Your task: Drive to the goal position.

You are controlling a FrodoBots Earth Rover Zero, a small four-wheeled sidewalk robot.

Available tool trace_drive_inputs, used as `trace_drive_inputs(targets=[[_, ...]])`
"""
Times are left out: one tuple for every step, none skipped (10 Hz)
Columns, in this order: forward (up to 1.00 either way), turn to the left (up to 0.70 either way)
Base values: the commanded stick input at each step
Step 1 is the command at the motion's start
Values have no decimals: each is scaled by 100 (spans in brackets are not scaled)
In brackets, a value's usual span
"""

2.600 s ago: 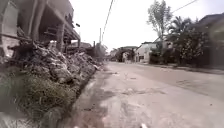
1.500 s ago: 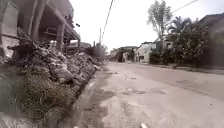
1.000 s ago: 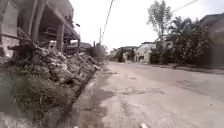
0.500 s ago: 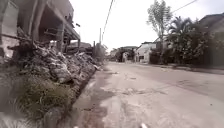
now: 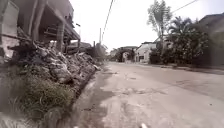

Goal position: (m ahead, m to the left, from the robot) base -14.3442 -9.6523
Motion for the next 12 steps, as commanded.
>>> trace_drive_inputs(targets=[[4,0],[4,0],[4,0],[4,0],[5,0],[5,0],[4,0],[4,0],[5,0],[4,0],[4,0],[5,0]])
